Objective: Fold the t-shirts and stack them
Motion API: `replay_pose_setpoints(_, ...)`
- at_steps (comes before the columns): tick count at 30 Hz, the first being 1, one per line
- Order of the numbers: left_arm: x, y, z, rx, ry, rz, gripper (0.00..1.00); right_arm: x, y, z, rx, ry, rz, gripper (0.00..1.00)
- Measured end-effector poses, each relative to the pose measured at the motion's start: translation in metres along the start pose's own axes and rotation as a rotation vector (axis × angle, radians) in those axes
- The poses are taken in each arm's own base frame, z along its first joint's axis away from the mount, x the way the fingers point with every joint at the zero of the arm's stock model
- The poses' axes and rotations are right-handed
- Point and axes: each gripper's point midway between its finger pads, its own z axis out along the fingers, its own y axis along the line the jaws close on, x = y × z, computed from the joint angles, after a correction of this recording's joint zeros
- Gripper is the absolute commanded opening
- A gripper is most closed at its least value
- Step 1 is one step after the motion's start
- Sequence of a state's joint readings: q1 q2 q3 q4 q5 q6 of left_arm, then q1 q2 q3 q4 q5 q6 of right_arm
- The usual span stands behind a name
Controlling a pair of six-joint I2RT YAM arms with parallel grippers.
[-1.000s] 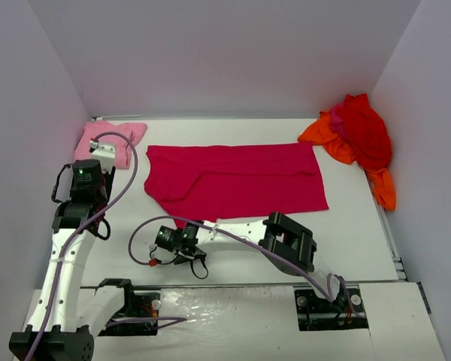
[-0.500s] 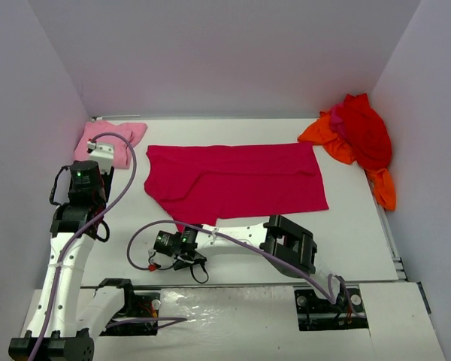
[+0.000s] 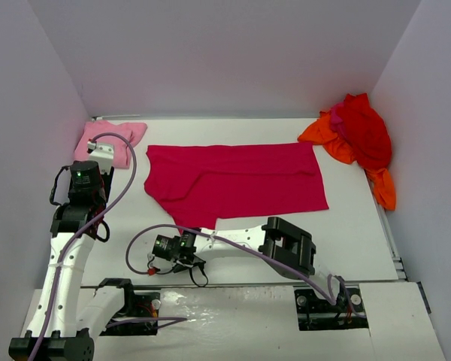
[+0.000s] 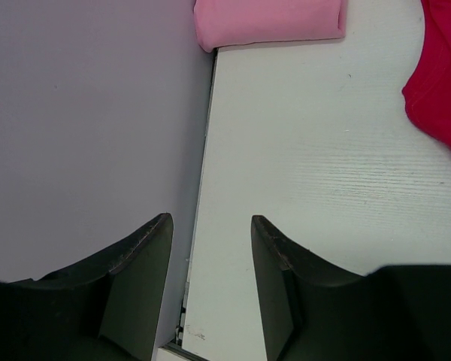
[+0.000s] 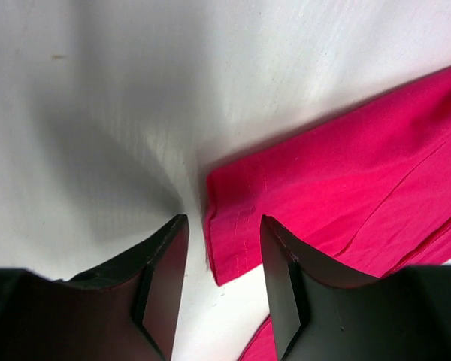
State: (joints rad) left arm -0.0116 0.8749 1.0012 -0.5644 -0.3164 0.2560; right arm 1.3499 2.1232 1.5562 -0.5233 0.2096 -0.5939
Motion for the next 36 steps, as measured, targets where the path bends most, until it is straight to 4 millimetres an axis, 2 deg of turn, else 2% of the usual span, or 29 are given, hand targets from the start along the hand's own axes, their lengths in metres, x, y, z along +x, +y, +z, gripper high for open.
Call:
replay_pose_setpoints(2,0.0,0.0,0.0,0.0,0.0,0.0,0.43,0.001,-0.002,0.005,0.014,0.014,-0.007,0.32)
replay_pose_setpoints(4,0.0,0.0,0.0,0.0,-0.001,-0.001,0.43,0.003,-0.007,0.008,0.045,0.036,-0.012,0.04)
replay_pose_setpoints(5,0.0,0.0,0.0,0.0,-0.001,0.0,0.43,0.003,-0.009,0.01,0.055,0.04,-0.012,0.02)
replay_pose_setpoints(10,0.0,0.001,-0.002,-0.004,-0.006,-0.002,0.43,0.003,-0.017,0.017,0.102,0.063,-0.011,0.0)
replay_pose_setpoints(17,0.0,0.005,-0.005,-0.021,-0.01,-0.002,0.43,-0.001,-0.014,0.011,0.101,0.051,-0.018,0.0)
replay_pose_setpoints(21,0.001,0.007,-0.005,-0.029,-0.007,0.0,0.43,-0.014,-0.014,-0.023,0.108,-0.02,-0.026,0.0)
replay_pose_setpoints(23,0.001,0.006,-0.003,-0.028,-0.001,0.004,0.43,-0.019,-0.022,-0.047,0.127,-0.057,-0.024,0.0)
replay_pose_setpoints(25,0.003,0.004,0.0,-0.024,0.01,0.01,0.43,-0.033,-0.048,-0.091,0.185,-0.15,0.001,0.0)
replay_pose_setpoints(27,0.004,0.002,0.003,-0.019,0.023,0.016,0.43,-0.04,-0.089,-0.135,0.262,-0.248,0.063,0.0)
replay_pose_setpoints(29,0.006,0.0,0.006,-0.011,0.037,0.023,0.43,-0.033,-0.139,-0.17,0.354,-0.328,0.156,0.0)
replay_pose_setpoints(30,0.008,-0.002,0.007,-0.006,0.044,0.027,0.43,-0.021,-0.167,-0.183,0.405,-0.35,0.211,0.0)
replay_pose_setpoints(32,0.009,-0.004,0.008,0.007,0.052,0.032,0.43,0.013,-0.212,-0.187,0.483,-0.341,0.312,0.0)
replay_pose_setpoints(33,0.01,-0.006,0.008,0.014,0.055,0.035,0.43,0.033,-0.228,-0.18,0.505,-0.311,0.352,0.01)
replay_pose_setpoints(34,0.011,-0.007,0.008,0.022,0.057,0.038,0.43,0.051,-0.242,-0.168,0.521,-0.273,0.389,0.05)
replay_pose_setpoints(36,0.012,-0.01,0.007,0.039,0.061,0.042,0.43,0.082,-0.257,-0.128,0.518,-0.185,0.437,0.24)
